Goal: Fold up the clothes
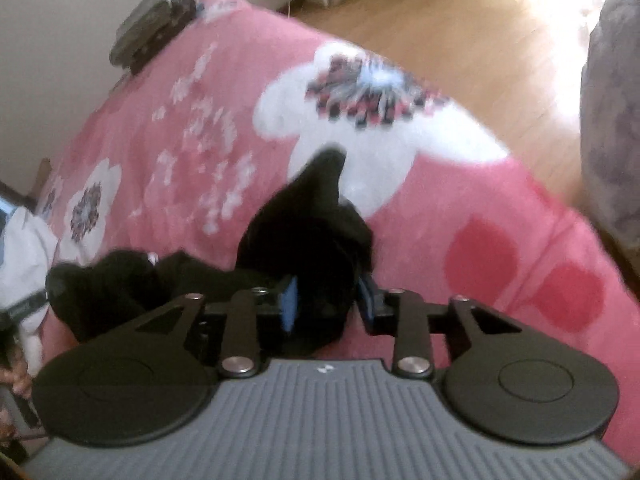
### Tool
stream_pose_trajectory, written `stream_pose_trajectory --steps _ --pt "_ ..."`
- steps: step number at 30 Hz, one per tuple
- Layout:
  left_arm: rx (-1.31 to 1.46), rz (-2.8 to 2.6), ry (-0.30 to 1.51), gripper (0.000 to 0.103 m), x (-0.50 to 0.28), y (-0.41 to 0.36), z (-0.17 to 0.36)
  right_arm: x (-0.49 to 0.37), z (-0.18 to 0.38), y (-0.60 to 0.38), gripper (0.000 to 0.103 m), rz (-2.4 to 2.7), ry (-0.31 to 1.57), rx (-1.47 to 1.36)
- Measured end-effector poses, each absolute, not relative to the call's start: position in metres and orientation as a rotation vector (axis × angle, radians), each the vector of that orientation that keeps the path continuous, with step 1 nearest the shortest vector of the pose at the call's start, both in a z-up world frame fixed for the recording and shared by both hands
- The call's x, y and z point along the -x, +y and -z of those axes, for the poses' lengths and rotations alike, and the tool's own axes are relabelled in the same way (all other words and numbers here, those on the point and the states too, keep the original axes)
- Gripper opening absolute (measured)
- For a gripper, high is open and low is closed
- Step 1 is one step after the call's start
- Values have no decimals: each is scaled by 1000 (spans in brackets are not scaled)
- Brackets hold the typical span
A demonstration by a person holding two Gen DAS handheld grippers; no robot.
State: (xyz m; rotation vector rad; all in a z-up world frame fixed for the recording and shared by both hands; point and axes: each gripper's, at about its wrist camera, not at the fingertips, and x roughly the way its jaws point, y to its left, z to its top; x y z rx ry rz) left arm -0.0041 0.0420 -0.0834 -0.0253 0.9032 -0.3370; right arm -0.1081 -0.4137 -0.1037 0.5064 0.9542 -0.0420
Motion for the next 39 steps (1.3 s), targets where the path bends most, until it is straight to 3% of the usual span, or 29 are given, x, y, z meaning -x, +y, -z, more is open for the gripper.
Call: stream_pose_trajectory --steps 8,18,26,28,29,30,39 --pt "124 293 937 32 16 66 83 86 62 -372 46 -197 770 -319" --pt "203 206 918 32 24 92 70 4 67 -222 58 -819 834 -174" --pt "279 127 926 32 26 127 73 -11 94 -145 59 -977 920 -113" --pt "288 114 917 32 26 134 72 -1 93 -136 52 -1020 907 -96" --pt "294 110 910 32 25 136 70 4 93 -132 27 -1041 901 -87" --pt "300 107 904 32 25 139 69 9 92 -128 10 -1063 894 -79" --pt "304 129 867 37 17 140 66 70 97 -94 12 -1248 851 51"
